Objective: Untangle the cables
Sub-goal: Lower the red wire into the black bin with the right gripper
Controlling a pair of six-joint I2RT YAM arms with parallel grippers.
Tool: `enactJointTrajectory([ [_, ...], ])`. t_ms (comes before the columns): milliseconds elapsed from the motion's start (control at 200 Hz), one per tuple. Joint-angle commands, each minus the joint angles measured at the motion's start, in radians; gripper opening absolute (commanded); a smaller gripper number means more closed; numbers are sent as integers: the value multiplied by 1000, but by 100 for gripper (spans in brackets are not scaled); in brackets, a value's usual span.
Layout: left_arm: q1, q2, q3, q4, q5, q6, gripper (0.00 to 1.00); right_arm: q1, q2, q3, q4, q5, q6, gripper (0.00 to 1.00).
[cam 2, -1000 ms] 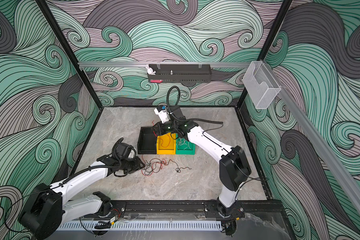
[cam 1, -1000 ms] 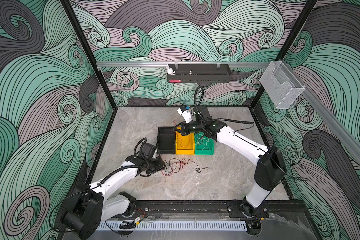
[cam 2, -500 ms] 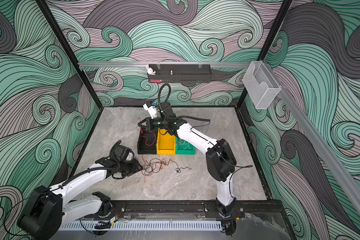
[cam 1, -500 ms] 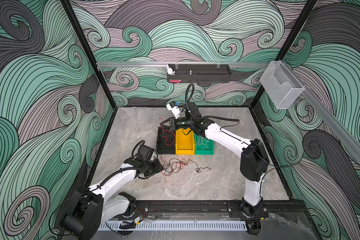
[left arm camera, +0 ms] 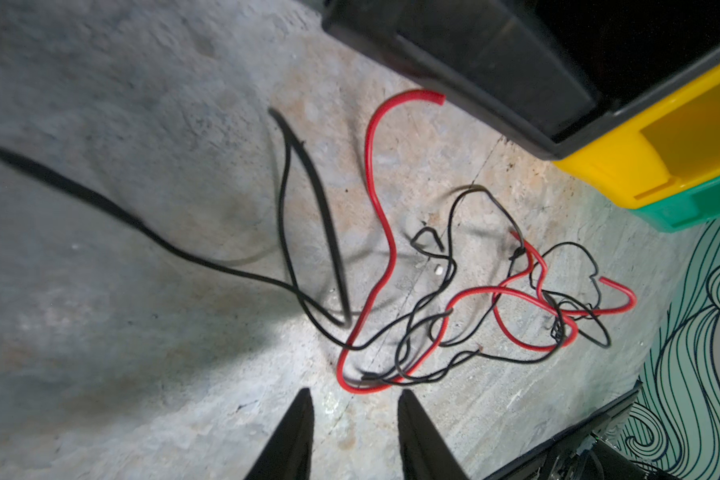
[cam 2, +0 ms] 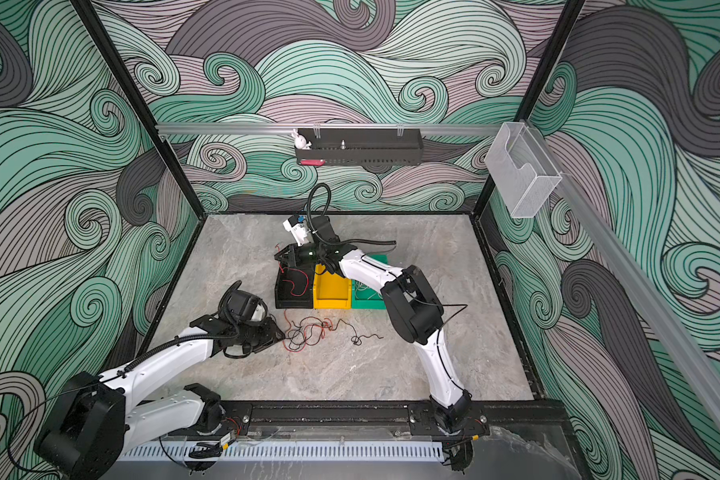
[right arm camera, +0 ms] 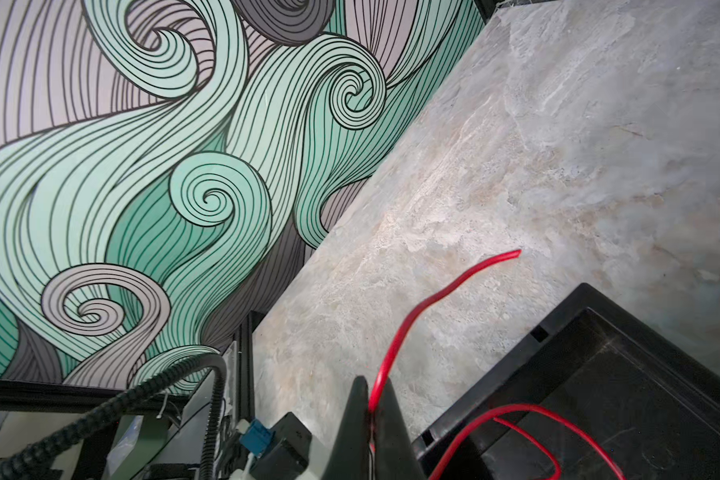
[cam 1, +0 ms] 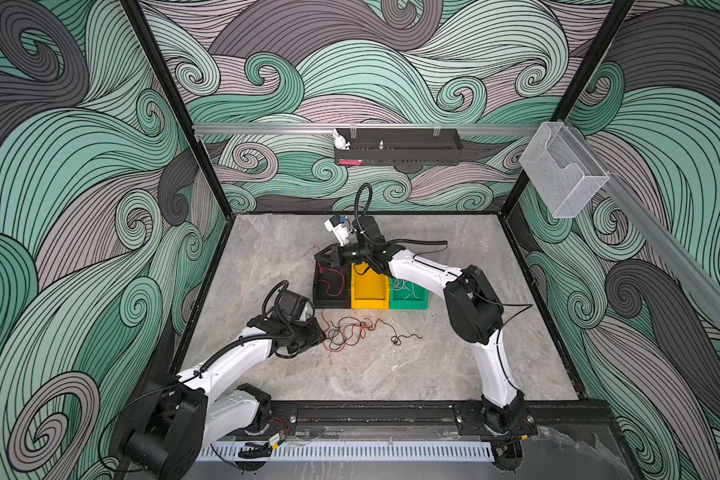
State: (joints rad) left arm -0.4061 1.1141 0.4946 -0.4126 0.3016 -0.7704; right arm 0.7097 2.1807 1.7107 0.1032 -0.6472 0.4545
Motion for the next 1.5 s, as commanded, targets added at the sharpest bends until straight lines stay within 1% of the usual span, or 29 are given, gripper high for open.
enactJointTrajectory([
  [0, 8, -25, -14, -23, 4, -3, 38, -7, -58, -36, -73, 60, -107, 0],
  [160, 10, -21, -12, -18, 4, -6, 38, -5, -64, -46, -191, 85, -181, 0],
  [295, 9, -23, -5, -24, 4, -4, 37, 3, -76, -62, -285, 150, -231, 0],
  [380, 10, -23, -8, -22, 2, -4, 38, 9, -77, -65, -332, 168, -248, 0],
  [505, 10, -21, -8, -21, 2, -4, 37, 22, -42, -26, -399, 174, -255, 0],
  [585, 10, -25, -7, -24, 2, -3, 37, 31, -12, 18, -457, 198, -259, 0],
  [766, 10, -31, -11, -24, 4, -3, 37, 64, 43, 119, -607, 308, -286, 0],
  [886, 10, -35, -11, -27, 4, -3, 37, 71, 68, 170, -666, 347, -290, 6],
  [986, 10, -45, -11, -30, 4, -3, 37, 71, 64, 185, -687, 380, -292, 19],
  [1071, 10, -50, -13, -33, 2, -4, 37, 71, 50, 186, -694, 388, -295, 23],
  [1346, 10, -72, -6, -47, -4, -7, 37, 71, -35, 181, -726, 385, -303, 27],
  [1496, 10, -85, -1, -59, -7, -7, 37, 71, -110, 141, -731, 389, -310, 31],
])
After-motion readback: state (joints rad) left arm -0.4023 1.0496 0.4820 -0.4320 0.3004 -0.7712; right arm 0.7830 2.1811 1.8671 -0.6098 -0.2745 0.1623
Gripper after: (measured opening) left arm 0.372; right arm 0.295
